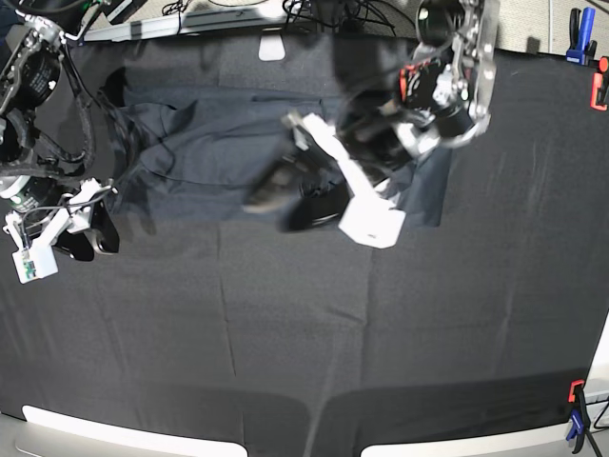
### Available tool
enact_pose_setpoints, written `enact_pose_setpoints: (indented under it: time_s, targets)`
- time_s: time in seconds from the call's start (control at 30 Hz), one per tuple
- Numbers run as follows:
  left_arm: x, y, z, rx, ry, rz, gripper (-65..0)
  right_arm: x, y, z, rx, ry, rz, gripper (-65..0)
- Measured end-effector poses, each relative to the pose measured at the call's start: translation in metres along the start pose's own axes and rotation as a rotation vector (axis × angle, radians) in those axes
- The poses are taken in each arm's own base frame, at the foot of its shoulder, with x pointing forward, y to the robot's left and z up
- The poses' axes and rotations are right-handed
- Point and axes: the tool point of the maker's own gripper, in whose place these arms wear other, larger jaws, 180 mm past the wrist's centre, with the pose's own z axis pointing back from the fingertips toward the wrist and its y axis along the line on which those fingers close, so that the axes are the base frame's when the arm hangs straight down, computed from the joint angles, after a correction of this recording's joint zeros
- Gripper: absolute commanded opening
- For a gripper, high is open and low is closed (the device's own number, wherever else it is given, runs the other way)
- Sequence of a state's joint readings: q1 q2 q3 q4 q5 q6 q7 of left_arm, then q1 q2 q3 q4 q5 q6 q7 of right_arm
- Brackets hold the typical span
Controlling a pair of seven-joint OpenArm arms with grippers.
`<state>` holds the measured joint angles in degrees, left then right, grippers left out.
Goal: Layout the t-shirt on the table in an organized manner, then fold the t-shirt properly
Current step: 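Grasp the shirt's other end with the left gripper and fold it inward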
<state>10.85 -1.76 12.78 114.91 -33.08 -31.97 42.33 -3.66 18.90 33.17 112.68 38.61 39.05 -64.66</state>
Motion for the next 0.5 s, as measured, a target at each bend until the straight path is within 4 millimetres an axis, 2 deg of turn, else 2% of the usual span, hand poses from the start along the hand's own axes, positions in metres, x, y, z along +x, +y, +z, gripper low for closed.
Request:
enact_pose_setpoints:
  time_s: [0.1,0.2,0.3,0.37,0.5]
  targets:
    - [0.007,0.028,0.018,0.151,0.044,-0.108,-31.0,0.0,0.0,0.0,-0.001,0.001,0.0,-41.3]
    - [0.019,0.082,0.049,0.398,0.033,-0.116,-31.0,0.0,0.0,0.0,0.0,0.0,0.0,-41.3]
    - [-0.004,0.118,0.077,0.543,0.168,-0.123,-31.0,0.0,0.0,0.0,0.002,-0.001,-0.001,-41.3]
    - [-0.016,0.128,0.087,0.567,0.232,-0.114,-31.0,0.0,0.001,0.0,0.003,-0.002,-0.001,-41.3]
    - [-0.027,0.119,0.087,0.496,0.277,-0.107,-31.0,0.003,0.004,0.0,0.024,-0.018,-0.008,-41.3]
